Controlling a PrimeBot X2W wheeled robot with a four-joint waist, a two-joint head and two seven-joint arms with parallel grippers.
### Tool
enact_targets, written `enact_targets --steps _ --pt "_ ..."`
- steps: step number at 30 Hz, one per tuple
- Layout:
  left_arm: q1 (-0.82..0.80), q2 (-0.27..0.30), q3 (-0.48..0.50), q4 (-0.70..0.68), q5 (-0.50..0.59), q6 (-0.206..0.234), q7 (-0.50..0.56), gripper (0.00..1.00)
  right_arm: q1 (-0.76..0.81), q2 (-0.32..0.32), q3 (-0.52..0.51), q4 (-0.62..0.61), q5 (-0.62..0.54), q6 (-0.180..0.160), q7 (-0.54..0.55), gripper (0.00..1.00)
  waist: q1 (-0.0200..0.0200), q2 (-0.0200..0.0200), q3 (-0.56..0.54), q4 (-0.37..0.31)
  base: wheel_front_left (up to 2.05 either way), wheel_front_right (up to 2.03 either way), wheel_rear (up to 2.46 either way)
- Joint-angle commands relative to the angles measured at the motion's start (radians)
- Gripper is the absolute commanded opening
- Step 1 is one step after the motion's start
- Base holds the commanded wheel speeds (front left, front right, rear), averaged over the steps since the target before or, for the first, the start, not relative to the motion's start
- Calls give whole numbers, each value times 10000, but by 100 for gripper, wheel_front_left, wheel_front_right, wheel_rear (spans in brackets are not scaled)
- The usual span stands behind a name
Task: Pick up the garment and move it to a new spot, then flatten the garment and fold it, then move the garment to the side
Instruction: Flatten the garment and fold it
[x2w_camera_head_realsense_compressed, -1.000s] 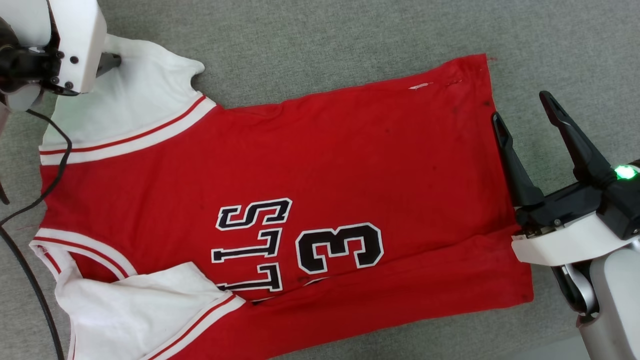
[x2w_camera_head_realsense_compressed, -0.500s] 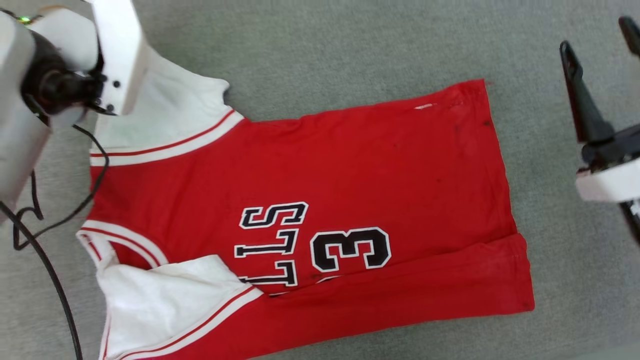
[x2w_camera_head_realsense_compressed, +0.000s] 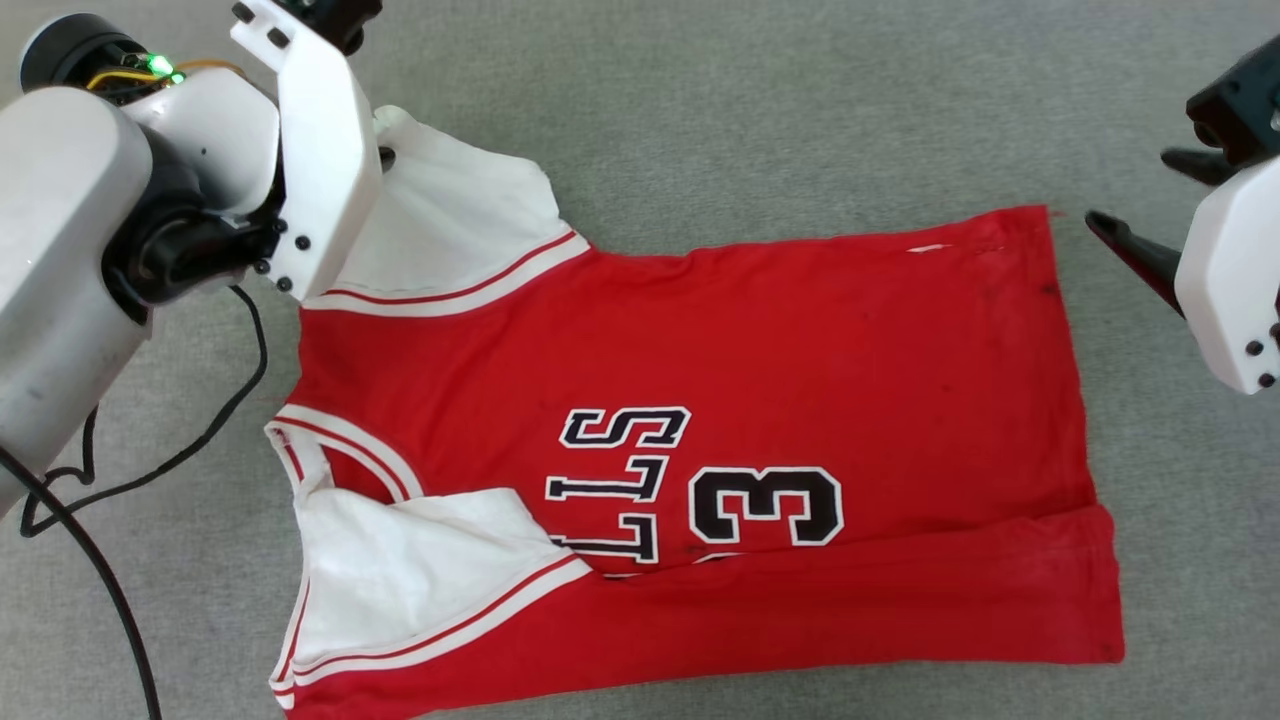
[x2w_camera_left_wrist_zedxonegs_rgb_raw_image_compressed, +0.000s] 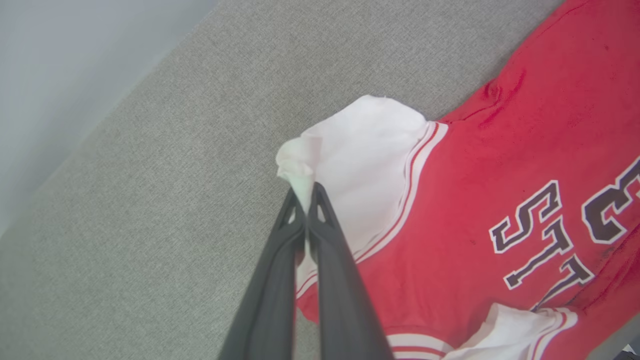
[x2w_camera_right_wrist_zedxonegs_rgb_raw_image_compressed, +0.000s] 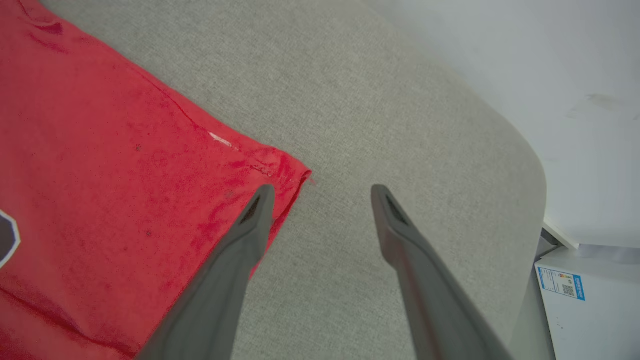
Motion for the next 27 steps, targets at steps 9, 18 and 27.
enact_targets --steps 9,18,27 --pt "-495 -40 -498 -617 -47 -4 -632 0 -1672 221 703 1916 2096 -7 2984 100 0 0 748 672 0 0 0" --pt "-1025 -103 -805 -642 -136 -5 -1210 0 -1424 1262 898 3747 2142 -6 2804 100 0 0 1233 1004 0 0 0" --pt "-1041 96 -1162 -369 -357 -5 -1745 0 -1182 1380 1448 4065 2457 -4 1627 0 0 0 981 902 0 0 0"
